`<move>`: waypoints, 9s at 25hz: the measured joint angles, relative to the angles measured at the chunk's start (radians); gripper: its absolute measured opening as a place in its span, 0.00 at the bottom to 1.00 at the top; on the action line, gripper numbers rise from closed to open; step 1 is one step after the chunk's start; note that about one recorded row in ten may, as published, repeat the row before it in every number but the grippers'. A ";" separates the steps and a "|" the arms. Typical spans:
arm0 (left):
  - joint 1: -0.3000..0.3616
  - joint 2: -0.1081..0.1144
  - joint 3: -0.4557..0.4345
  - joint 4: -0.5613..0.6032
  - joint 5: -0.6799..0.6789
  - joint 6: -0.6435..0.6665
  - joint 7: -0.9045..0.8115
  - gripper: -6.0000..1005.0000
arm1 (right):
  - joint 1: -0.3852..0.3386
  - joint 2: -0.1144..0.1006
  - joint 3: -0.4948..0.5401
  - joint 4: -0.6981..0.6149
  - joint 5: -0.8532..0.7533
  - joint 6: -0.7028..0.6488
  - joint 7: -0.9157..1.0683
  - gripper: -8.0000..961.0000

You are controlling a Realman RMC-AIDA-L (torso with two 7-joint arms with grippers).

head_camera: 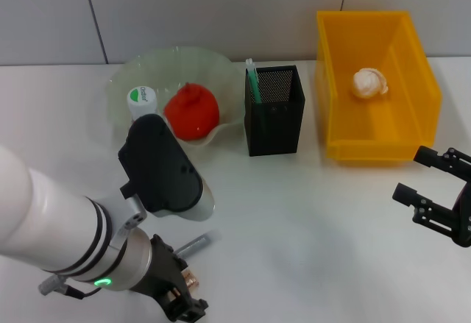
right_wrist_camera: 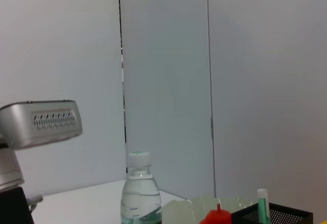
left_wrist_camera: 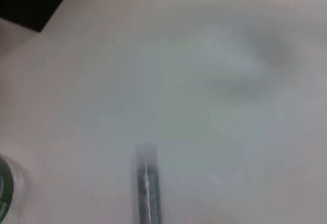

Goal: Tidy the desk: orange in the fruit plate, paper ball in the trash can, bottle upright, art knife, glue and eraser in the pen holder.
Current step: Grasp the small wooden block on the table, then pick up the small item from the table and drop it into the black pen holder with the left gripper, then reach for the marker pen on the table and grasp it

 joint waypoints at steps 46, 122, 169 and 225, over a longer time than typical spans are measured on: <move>-0.045 -0.002 0.006 -0.074 0.035 -0.029 -0.016 0.40 | 0.016 0.002 0.017 -0.013 0.000 0.007 0.000 0.72; -0.328 -0.005 0.034 -0.512 -0.193 -1.098 0.056 0.33 | -0.096 -0.009 0.034 -0.037 -0.025 -0.068 -0.039 0.72; -0.203 0.005 -0.018 -0.123 -0.338 -0.950 0.180 0.80 | -0.086 -0.003 0.054 -0.051 -0.023 -0.042 -0.039 0.72; -0.236 0.004 -0.404 0.224 -0.047 0.356 0.225 0.80 | -0.081 0.000 0.106 -0.125 -0.018 0.014 -0.054 0.72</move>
